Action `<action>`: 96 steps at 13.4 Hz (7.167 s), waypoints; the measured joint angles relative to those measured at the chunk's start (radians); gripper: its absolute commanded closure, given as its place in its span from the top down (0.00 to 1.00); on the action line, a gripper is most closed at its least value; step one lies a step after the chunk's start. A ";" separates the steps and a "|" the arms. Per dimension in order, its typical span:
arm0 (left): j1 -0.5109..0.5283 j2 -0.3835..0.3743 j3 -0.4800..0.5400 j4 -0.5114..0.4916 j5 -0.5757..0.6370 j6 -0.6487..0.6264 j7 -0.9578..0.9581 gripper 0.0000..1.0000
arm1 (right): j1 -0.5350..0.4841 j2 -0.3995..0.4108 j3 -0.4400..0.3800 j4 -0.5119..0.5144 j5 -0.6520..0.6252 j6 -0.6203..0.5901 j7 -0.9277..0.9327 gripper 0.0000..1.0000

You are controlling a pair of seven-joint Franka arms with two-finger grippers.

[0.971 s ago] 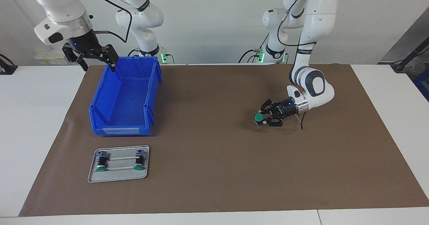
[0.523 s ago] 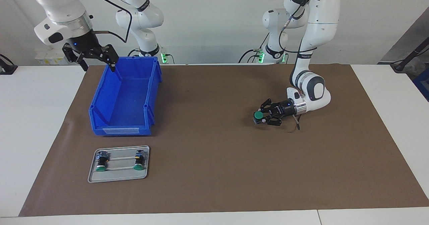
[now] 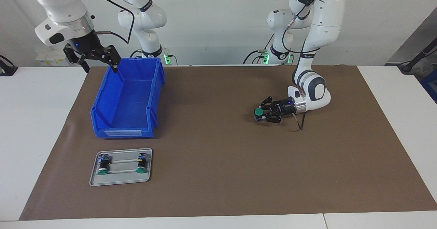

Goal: Place and press button with both arms

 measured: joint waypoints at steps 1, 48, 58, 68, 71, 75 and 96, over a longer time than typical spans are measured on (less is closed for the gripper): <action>0.000 0.000 0.000 -0.004 0.000 0.000 0.001 0.31 | 0.000 0.000 0.000 0.000 0.000 0.000 0.000 1.00; 0.029 -0.208 0.022 0.107 0.016 -0.030 -0.584 1.00 | 0.000 0.000 0.000 0.000 0.000 0.000 0.000 1.00; 0.126 -0.297 0.011 0.702 1.150 0.104 -1.510 1.00 | 0.000 0.000 0.000 0.000 0.000 0.000 0.000 1.00; -0.300 -0.435 -0.029 0.581 1.715 0.027 -2.733 0.63 | 0.000 0.000 0.000 0.000 0.000 0.000 0.000 1.00; -0.362 -0.429 -0.031 0.415 1.718 0.174 -2.890 0.14 | 0.000 0.000 0.000 0.000 0.000 0.000 0.000 1.00; -0.372 -0.382 -0.031 0.171 1.694 0.470 -2.915 0.00 | 0.000 0.000 0.000 0.000 0.000 0.000 0.000 1.00; -0.414 -0.443 -0.029 -0.032 1.608 0.662 -2.928 0.00 | 0.000 0.000 0.000 0.000 0.000 0.000 0.000 1.00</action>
